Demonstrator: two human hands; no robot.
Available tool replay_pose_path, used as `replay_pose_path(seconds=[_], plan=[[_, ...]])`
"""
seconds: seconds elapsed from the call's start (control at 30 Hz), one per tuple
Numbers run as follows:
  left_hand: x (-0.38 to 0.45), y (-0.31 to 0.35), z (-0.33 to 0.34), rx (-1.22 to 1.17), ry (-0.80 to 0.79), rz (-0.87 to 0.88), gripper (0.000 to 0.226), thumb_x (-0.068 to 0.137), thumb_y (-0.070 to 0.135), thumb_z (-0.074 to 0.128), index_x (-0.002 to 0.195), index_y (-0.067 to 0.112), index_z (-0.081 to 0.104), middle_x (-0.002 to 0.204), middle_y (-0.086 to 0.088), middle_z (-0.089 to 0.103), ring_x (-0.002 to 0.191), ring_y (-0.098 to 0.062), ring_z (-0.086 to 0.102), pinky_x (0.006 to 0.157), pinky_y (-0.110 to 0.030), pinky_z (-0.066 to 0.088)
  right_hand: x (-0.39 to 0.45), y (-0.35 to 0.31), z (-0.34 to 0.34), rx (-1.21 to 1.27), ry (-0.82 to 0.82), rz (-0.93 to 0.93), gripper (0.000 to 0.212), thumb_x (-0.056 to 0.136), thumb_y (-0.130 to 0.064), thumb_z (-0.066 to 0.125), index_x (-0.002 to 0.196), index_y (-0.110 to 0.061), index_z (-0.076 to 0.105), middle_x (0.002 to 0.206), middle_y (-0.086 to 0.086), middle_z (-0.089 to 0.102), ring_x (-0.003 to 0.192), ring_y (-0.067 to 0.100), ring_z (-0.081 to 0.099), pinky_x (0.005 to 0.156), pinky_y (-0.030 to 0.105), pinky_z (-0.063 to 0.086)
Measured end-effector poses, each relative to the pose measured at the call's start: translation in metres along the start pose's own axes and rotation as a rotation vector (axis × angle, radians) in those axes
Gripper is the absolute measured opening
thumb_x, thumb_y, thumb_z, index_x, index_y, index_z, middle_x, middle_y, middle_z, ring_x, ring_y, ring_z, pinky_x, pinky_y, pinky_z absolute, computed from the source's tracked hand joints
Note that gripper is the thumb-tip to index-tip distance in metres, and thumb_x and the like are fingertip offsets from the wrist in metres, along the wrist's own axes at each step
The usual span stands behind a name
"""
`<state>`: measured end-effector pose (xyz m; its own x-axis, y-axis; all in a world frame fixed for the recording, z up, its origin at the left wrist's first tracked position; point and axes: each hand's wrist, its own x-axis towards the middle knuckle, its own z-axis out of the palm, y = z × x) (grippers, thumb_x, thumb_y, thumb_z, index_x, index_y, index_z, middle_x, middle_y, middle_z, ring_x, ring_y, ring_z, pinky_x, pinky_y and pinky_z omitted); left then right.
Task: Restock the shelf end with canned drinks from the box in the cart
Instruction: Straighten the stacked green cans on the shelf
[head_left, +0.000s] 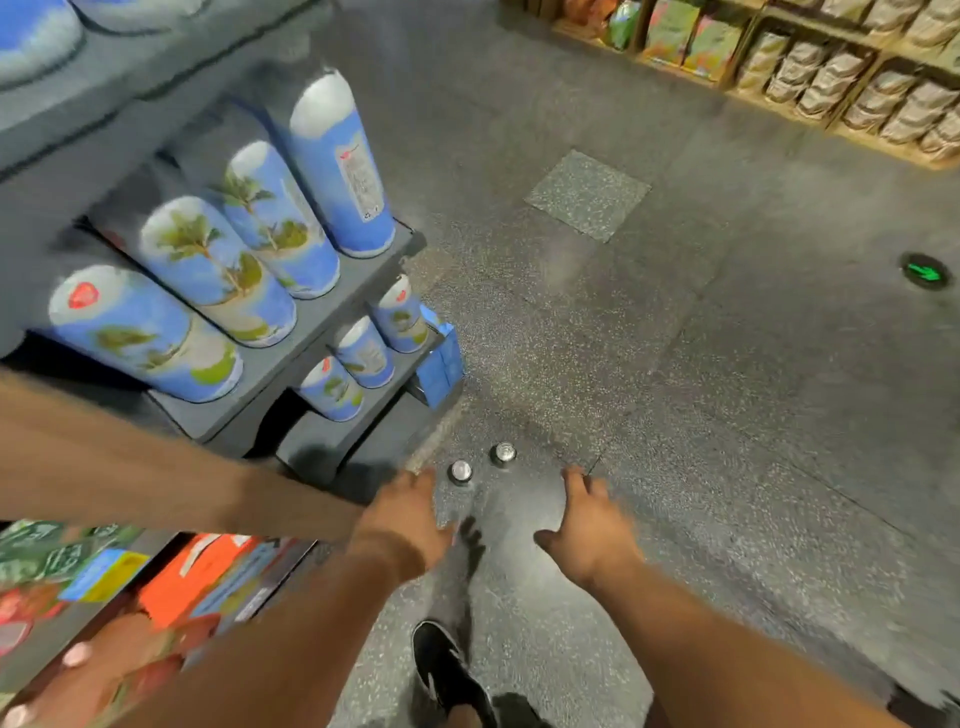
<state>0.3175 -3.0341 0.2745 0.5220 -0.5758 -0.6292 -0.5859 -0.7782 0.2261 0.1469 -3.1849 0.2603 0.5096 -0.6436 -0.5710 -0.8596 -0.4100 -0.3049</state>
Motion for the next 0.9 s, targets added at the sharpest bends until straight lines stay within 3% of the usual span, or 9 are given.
replay_pose_path(seconds=[0.1, 0.17, 0.33, 0.47, 0.53, 0.7, 0.9], plan=[[0.088, -0.017, 0.049, -0.039, -0.013, 0.009, 0.095, 0.087, 0.044, 0.068, 0.159, 0.026, 0.009, 0.159, -0.007, 0.021, 0.145, -0.028, 0.027, 0.119, -0.036, 0.025, 0.086, 0.011, 0.054, 0.010, 0.018, 0.002, 0.091, 0.081, -0.047, 0.070, 0.151, -0.024, 0.016, 0.153, 0.008, 0.029, 0.131, 0.034, 0.041, 0.101, 0.041, 0.042], [0.146, -0.029, 0.086, -0.053, -0.003, 0.016, 0.098, 0.086, 0.043, 0.069, 0.159, 0.029, 0.004, 0.157, -0.008, 0.025, 0.141, -0.029, 0.032, 0.117, -0.038, 0.030, 0.145, 0.021, 0.097, 0.015, 0.014, 0.000, 0.092, 0.082, -0.046, 0.069, 0.152, -0.023, 0.014, 0.154, 0.008, 0.025, 0.133, 0.034, 0.039, 0.102, 0.041, 0.041], [0.293, -0.055, 0.191, -0.085, 0.068, -0.036, 0.089, 0.082, 0.040, 0.071, 0.154, 0.030, 0.019, 0.153, -0.003, 0.033, 0.137, -0.028, 0.039, 0.112, -0.040, 0.037, 0.291, 0.056, 0.215, 0.027, 0.027, -0.045, 0.084, 0.083, -0.043, 0.069, 0.147, -0.023, 0.018, 0.147, 0.009, 0.030, 0.127, 0.033, 0.043, 0.098, 0.040, 0.042], [0.392, -0.076, 0.281, -0.046, 0.018, -0.058, 0.096, 0.083, 0.039, 0.069, 0.157, 0.026, 0.008, 0.162, -0.005, 0.005, 0.148, -0.031, 0.016, 0.119, -0.044, 0.025, 0.388, 0.085, 0.295, 0.050, 0.030, -0.044, 0.087, 0.082, -0.040, 0.069, 0.149, -0.025, 0.016, 0.148, 0.010, 0.029, 0.128, 0.035, 0.041, 0.100, 0.041, 0.042], [0.431, -0.087, 0.317, -0.017, 0.050, -0.048, 0.096, 0.080, 0.040, 0.072, 0.155, 0.028, 0.013, 0.161, -0.006, 0.002, 0.147, -0.032, 0.016, 0.118, -0.045, 0.026, 0.428, 0.093, 0.323, 0.041, 0.040, -0.055, 0.092, 0.082, -0.044, 0.069, 0.152, -0.026, 0.011, 0.151, 0.013, 0.025, 0.133, 0.036, 0.038, 0.103, 0.042, 0.041], [0.484, -0.104, 0.371, -0.026, 0.038, -0.034, 0.094, 0.080, 0.034, 0.076, 0.154, 0.037, 0.019, 0.163, -0.006, 0.000, 0.146, -0.033, 0.021, 0.120, -0.041, 0.024, 0.483, 0.101, 0.366, -0.043, 0.001, -0.109, 0.093, 0.083, -0.031, 0.072, 0.151, -0.032, 0.009, 0.156, 0.014, 0.017, 0.135, 0.039, 0.035, 0.104, 0.045, 0.040], [0.494, -0.109, 0.383, -0.028, 0.127, -0.014, 0.069, 0.091, 0.011, 0.060, 0.149, 0.035, 0.031, 0.162, -0.006, 0.017, 0.141, -0.034, 0.033, 0.117, -0.039, 0.028, 0.498, 0.097, 0.373, -0.028, 0.036, -0.170, 0.065, 0.087, -0.005, 0.055, 0.144, -0.023, 0.028, 0.136, 0.016, 0.043, 0.120, 0.035, 0.048, 0.097, 0.043, 0.043]])
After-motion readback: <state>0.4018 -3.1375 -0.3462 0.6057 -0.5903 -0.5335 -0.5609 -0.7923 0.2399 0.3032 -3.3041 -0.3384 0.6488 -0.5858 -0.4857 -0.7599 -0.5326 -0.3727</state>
